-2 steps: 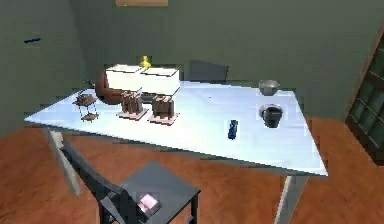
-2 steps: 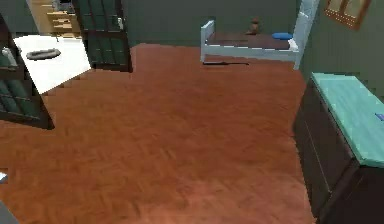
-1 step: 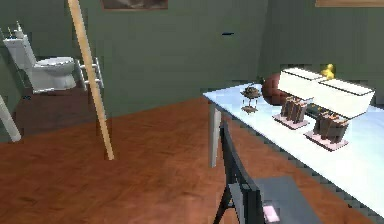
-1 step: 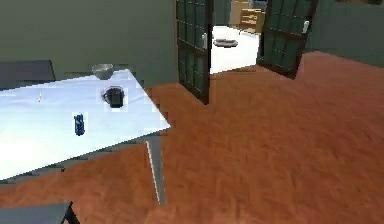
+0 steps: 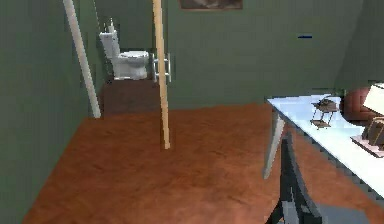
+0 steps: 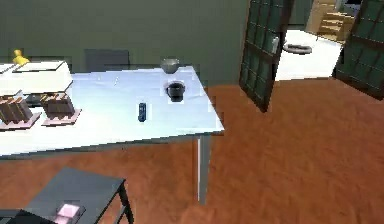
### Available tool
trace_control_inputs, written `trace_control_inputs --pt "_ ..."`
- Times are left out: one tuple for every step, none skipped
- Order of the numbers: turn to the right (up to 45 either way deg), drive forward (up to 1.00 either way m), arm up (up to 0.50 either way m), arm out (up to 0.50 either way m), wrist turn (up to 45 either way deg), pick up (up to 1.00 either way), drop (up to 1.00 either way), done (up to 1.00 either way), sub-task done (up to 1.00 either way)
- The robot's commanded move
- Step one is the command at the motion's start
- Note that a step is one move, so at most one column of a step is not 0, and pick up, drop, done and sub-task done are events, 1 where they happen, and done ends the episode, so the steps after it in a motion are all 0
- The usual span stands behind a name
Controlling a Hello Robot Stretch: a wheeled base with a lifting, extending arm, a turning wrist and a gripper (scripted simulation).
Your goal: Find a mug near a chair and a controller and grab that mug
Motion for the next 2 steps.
trace_control_inputs --pt "45.0 0.0 0.0 0.0 0.0 0.0 0.0 0.0 0.0" --pt "27.0 0.0 0.0 0.0 0.0 0.0 0.0 0.0 0.0"
